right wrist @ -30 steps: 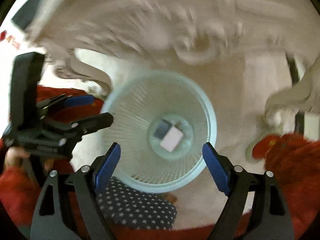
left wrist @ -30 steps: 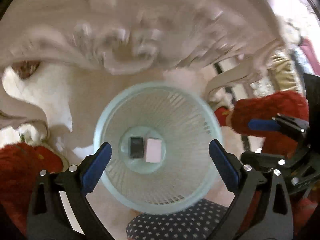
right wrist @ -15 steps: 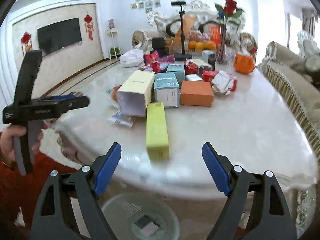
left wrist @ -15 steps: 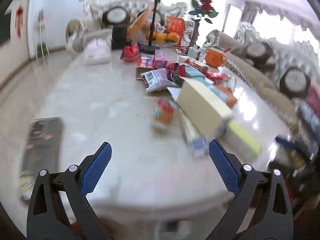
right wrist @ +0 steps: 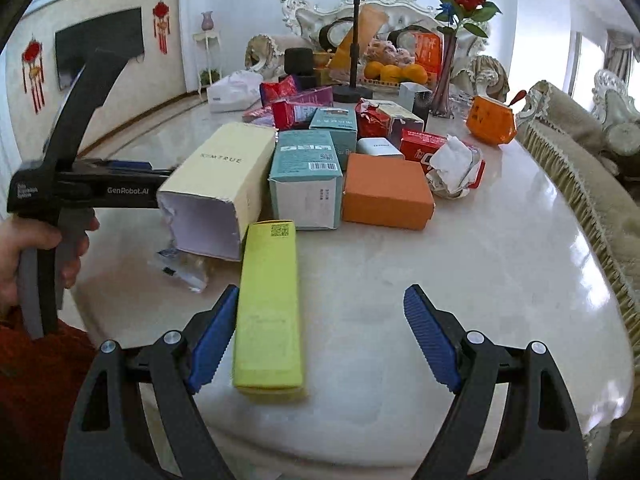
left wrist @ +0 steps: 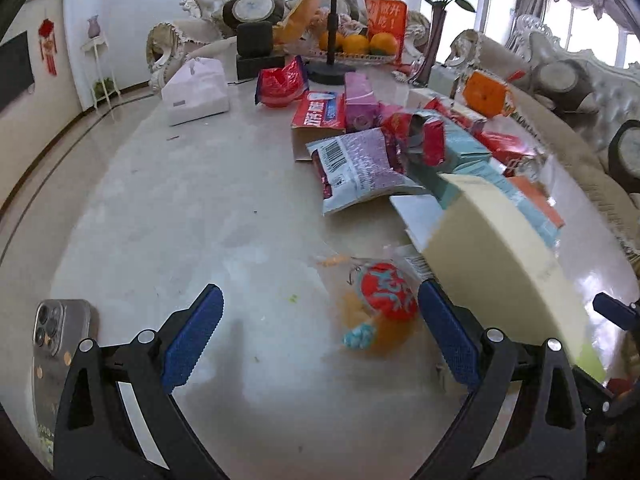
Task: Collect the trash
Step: 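Grasp the yellow-green box with the right tool while the left grasps the candy packet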
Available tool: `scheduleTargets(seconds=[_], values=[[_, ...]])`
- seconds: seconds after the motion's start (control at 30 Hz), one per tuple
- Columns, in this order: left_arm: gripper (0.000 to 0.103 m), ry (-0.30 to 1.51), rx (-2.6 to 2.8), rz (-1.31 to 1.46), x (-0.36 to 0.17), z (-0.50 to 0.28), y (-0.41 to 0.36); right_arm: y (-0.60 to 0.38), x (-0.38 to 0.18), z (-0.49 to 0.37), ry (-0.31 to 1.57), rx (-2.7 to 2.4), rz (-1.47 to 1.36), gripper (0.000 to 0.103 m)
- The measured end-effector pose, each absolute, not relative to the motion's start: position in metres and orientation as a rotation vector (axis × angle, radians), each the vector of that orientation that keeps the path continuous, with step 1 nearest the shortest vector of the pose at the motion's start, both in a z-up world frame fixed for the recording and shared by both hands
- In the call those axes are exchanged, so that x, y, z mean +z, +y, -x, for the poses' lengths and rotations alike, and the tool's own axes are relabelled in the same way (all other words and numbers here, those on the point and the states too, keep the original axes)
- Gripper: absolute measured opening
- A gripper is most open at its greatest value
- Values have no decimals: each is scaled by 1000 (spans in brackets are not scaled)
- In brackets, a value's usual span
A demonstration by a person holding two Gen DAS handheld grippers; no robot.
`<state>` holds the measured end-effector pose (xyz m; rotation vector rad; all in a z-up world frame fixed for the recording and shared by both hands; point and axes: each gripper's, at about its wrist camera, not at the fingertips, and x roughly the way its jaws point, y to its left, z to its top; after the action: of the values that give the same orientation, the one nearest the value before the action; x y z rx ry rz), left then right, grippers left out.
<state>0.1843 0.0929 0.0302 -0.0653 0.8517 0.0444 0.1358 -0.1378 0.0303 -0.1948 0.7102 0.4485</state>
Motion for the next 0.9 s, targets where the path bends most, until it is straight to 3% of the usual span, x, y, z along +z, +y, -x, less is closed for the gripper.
scheduleTargets(seconds=[0.1,0.17,0.2,0.23,0.27,0.6,0.77,0.9], values=[[95,870,53,49,26,-191,89,-132,24,-140,728,426,236,78],[92,880,37,29,22,-192,86,-131,23,-140,723,429,235,71],[76,880,21,30,21,-192,85,-133,24,-141,728,452,217,49],[52,868,32,16,22,-191,85,-136,24,-141,747,499,167,27],[42,855,62,-9,22,-190,85,-139,26,-140,746,481,154,27],[40,828,24,179,33,-172,120,-178,48,-129,752,527,-54,27],[40,714,-91,188,67,-98,114,-206,67,-82,732,617,-127,27],[40,730,-223,194,64,-16,92,-211,49,-23,856,724,-162,27]])
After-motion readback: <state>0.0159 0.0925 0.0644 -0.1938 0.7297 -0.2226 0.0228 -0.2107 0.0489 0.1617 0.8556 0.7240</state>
